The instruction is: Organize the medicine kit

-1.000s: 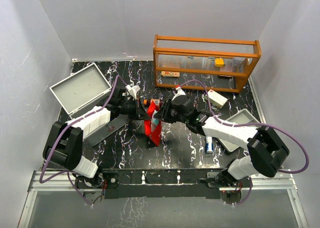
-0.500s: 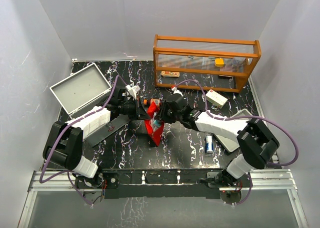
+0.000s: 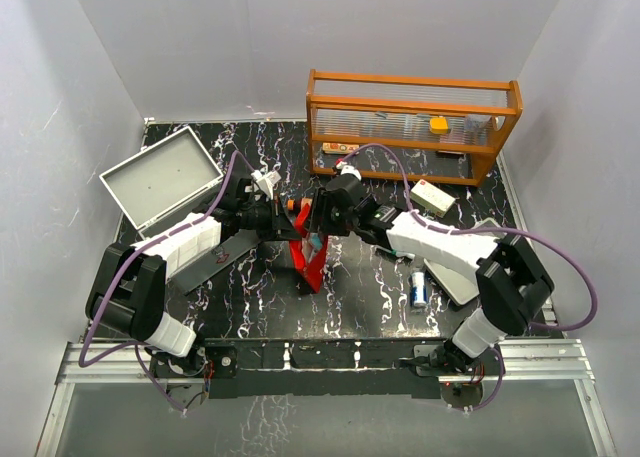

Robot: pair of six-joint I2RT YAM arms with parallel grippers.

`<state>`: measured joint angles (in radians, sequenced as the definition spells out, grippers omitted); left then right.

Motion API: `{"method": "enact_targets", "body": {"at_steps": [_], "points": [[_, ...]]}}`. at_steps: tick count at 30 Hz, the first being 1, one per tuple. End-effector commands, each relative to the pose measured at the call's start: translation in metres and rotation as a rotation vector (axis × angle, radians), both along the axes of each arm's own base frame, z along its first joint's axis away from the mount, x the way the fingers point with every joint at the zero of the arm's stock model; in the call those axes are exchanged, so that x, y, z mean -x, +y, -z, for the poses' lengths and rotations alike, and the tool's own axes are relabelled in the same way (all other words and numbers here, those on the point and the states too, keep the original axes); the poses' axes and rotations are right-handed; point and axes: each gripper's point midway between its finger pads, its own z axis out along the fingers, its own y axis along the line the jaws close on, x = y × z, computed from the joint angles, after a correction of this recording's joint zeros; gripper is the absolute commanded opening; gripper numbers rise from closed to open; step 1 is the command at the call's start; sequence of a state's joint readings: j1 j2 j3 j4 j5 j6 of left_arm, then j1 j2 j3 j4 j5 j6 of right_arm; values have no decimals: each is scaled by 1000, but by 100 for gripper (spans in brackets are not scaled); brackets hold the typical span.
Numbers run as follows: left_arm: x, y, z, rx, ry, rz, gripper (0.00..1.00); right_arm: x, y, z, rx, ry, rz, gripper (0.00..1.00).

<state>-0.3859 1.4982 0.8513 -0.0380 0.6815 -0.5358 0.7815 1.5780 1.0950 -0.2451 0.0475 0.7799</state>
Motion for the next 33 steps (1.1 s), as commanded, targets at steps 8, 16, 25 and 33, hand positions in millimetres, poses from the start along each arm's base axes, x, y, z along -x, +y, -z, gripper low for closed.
{"method": "enact_targets", "body": {"at_steps": [8, 16, 25, 33], "points": [[-4, -6, -11, 25, -20, 22, 0, 27, -8, -22, 77, -57, -155, 39], [-5, -6, -12, 23, -22, 22, 0, 23, 9, -32, 49, -71, -197, 35], [-4, -6, -12, 24, -21, 22, 0, 19, 8, -11, 91, -28, -167, 31], [-3, -5, -12, 22, -23, 23, 0, 24, -9, 13, 148, 21, -115, 21]]}}
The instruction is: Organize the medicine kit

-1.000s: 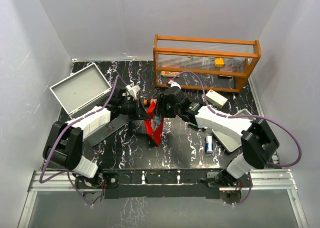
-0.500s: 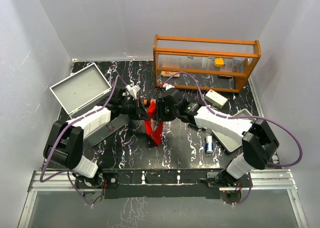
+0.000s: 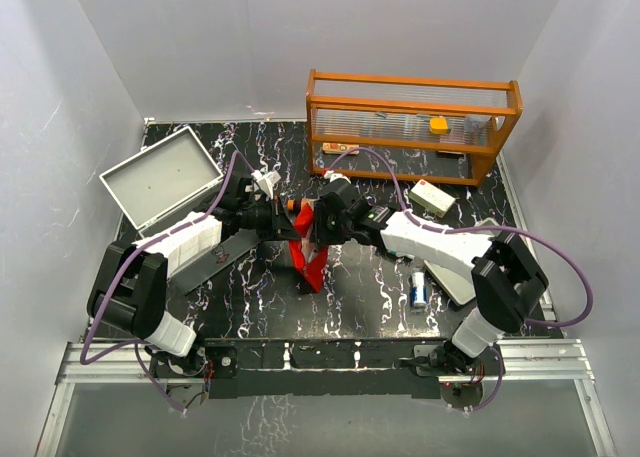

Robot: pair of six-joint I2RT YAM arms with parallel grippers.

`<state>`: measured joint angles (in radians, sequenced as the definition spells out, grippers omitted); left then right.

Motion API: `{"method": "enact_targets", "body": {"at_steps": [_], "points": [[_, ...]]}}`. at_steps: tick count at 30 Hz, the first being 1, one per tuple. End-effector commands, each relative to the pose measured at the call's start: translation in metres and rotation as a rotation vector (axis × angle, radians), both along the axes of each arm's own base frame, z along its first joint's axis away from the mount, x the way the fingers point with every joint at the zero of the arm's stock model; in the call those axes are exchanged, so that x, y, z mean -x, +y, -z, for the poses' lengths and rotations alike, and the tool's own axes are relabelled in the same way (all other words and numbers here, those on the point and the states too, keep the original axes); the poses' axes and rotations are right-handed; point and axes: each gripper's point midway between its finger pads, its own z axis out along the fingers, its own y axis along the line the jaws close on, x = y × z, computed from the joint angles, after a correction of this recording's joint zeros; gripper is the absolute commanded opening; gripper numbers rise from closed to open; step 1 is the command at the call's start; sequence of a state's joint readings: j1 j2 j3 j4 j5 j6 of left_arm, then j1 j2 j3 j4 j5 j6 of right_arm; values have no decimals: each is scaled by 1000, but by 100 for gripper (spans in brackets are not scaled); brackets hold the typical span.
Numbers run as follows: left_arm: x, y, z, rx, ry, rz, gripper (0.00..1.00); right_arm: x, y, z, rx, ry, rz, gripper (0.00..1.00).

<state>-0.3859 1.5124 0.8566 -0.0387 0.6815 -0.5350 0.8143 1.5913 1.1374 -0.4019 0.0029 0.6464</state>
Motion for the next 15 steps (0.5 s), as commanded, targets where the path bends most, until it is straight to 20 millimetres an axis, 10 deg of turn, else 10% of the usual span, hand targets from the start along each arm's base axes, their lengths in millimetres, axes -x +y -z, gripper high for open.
{"method": "enact_targets", "body": {"at_steps": [1, 7, 15], "points": [[-2, -4, -15, 25, -31, 20, 0, -4, -5, 1, 15, -21, 40, 21], [-3, -5, -15, 28, -30, 19, 0, -11, -2, 15, 39, -13, 49, 20], [-3, -4, -16, 19, -34, 19, 0, -16, 3, -52, -100, -130, 59, 29]]}}
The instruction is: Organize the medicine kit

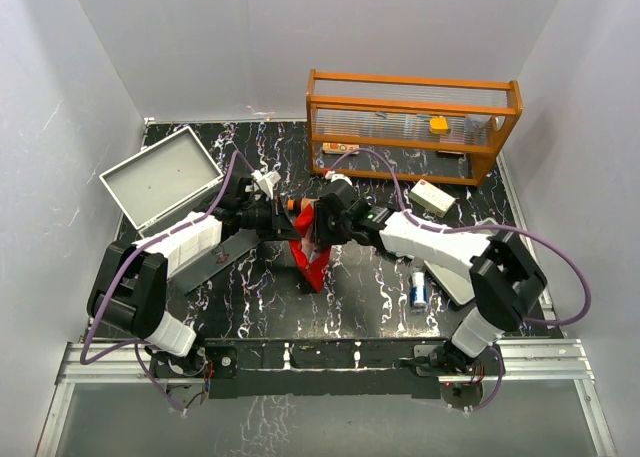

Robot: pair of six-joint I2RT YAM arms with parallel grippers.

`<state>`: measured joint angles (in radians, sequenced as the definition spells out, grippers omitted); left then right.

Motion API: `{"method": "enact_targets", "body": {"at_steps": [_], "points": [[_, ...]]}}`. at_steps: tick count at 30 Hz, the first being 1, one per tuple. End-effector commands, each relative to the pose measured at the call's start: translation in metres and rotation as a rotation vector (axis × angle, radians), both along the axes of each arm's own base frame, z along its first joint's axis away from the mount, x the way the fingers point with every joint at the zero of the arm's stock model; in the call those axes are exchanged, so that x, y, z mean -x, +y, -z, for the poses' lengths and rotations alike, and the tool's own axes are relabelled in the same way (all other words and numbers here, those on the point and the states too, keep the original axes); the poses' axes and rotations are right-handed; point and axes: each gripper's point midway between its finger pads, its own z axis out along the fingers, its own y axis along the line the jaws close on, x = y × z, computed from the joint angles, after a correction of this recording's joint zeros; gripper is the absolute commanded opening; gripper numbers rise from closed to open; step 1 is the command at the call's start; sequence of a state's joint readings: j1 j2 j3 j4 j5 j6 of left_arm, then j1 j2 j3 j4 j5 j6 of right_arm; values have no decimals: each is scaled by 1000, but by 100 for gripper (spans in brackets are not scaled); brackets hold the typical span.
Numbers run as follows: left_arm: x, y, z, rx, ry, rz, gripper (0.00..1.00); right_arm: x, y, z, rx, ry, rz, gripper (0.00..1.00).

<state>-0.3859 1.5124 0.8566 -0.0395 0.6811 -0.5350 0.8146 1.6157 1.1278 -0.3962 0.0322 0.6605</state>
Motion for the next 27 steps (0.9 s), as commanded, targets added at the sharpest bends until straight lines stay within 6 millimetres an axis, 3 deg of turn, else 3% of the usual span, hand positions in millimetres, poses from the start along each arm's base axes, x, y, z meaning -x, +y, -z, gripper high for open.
{"method": "enact_targets", "body": {"at_steps": [1, 7, 14, 19, 22, 27], "points": [[-3, -4, -16, 18, -36, 18, 0, -12, 4, -73, -138, -159, 34, 31], [-3, -3, -24, 16, -57, 32, 0, -4, -33, -96, -142, -231, 135, 39], [6, -6, -52, 56, -98, 94, 0, 9, -108, -86, -71, -243, 379, 43], [11, -7, -80, 76, -136, 138, 0, 23, -144, -68, 12, -211, 457, 44], [13, -6, -97, 74, -157, 167, 0, 25, -153, -65, 46, -202, 460, 44], [11, -2, -122, 33, -205, 219, 0, 27, -146, -71, 54, -227, 345, 42]]}}
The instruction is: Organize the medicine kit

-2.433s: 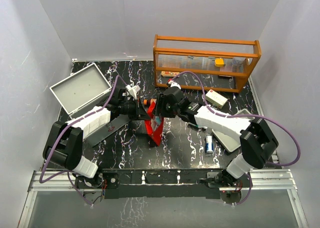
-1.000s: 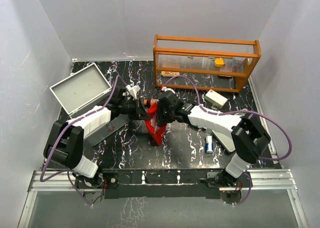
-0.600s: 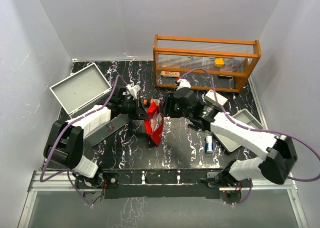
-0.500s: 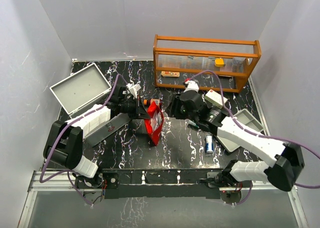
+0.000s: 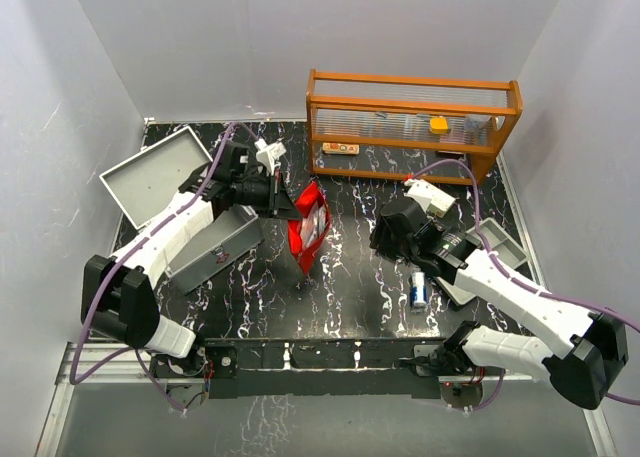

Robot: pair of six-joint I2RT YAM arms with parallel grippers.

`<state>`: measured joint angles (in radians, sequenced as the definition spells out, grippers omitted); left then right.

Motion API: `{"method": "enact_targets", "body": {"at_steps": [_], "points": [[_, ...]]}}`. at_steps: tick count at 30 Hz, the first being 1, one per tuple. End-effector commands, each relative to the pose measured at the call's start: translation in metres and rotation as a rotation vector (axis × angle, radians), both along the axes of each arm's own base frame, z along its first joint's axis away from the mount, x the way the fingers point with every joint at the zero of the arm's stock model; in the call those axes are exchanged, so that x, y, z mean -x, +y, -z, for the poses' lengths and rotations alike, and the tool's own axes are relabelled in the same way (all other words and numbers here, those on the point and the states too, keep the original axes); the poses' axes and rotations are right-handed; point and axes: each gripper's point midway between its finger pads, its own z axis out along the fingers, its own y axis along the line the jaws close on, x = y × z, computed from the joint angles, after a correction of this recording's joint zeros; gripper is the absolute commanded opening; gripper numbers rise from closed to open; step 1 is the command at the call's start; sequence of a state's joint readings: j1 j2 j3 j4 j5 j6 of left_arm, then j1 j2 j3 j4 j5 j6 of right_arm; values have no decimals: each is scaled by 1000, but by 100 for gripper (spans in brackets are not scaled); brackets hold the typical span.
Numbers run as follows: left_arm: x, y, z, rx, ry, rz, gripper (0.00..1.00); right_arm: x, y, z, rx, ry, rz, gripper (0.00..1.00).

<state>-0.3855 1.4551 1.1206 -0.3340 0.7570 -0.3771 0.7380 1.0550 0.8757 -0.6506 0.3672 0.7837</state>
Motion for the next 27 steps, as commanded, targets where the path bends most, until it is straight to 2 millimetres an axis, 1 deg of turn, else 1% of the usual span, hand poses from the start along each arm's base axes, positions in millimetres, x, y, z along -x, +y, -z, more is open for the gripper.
{"method": "enact_targets", "body": {"at_steps": [1, 4, 6, 7, 10, 13, 15, 18, 20, 24, 27], "points": [[11, 5, -43, -5, -91, 87, 0, -3, -1, -16, 29, -66, -65, 41], [7, 8, -47, -37, -143, 119, 0, -5, -1, -21, 80, -108, -146, 41], [4, 10, -46, -62, -174, 142, 0, -7, 4, -30, 109, -148, -225, 40], [1, 10, -48, -71, -197, 159, 0, -9, 4, -35, 127, -169, -243, 40], [-2, 8, -45, -82, -241, 235, 0, -16, 9, -55, 156, -255, -312, 41], [0, 2, -43, -48, -279, 318, 0, -7, 32, -80, 113, -339, -493, 42], [4, -1, -40, -28, -282, 366, 0, 6, 47, -99, 62, -391, -625, 46], [5, -6, -34, -17, -287, 393, 0, 17, 52, -120, 38, -460, -704, 51], [12, -10, -31, 7, -302, 435, 0, 24, 53, -125, 41, -508, -757, 54], [41, -22, -18, 35, -326, 594, 0, 40, 67, -124, 20, -525, -917, 55], [48, -24, -7, 36, -311, 630, 0, 35, 69, -118, 32, -504, -930, 59]]}}
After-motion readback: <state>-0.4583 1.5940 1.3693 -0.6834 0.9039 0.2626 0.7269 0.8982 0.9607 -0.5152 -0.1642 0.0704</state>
